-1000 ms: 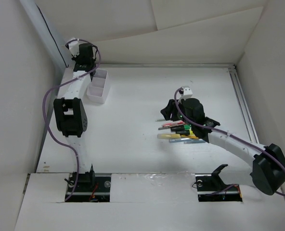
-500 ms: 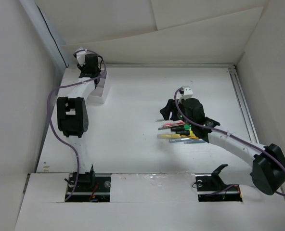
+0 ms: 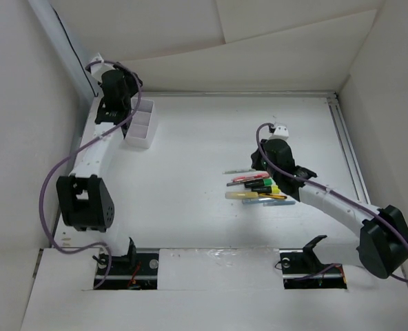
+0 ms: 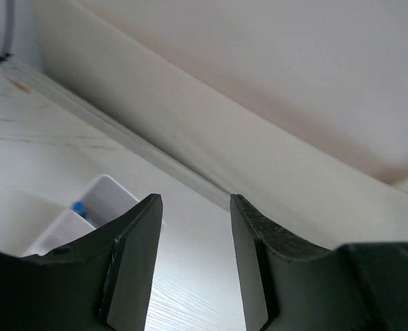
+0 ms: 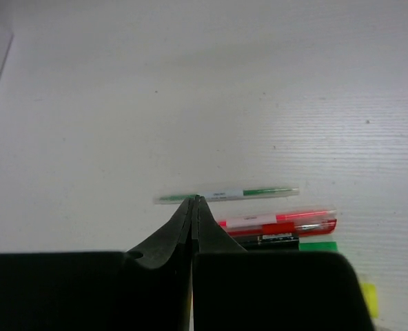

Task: Sort the stationery into containers
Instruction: Grab a piece of stationery with the right arm

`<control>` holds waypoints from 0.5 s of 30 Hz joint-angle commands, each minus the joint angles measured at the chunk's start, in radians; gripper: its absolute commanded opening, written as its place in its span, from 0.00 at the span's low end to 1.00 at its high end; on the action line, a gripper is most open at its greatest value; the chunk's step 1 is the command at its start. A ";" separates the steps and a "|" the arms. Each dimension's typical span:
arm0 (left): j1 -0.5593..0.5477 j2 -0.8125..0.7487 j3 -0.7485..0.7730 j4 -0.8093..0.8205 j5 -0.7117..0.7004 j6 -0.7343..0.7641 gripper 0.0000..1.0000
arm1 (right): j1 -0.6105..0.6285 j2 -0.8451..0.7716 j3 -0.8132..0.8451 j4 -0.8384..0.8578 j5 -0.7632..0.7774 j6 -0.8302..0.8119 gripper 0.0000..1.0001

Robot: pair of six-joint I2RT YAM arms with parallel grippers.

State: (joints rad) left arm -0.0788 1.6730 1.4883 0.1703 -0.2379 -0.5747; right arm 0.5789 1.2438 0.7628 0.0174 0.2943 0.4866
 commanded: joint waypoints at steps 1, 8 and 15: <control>-0.044 -0.114 -0.143 0.118 0.142 -0.144 0.40 | -0.007 0.023 0.059 -0.083 0.109 0.049 0.00; -0.372 -0.217 -0.479 0.261 0.132 -0.154 0.40 | -0.007 0.058 0.023 -0.140 0.129 0.109 0.38; -0.477 -0.252 -0.706 0.371 0.291 -0.183 0.39 | -0.051 0.176 0.046 -0.149 0.075 0.127 0.48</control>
State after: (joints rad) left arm -0.5766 1.4761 0.8188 0.4068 -0.0303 -0.7288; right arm 0.5430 1.3739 0.7849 -0.1215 0.3832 0.5888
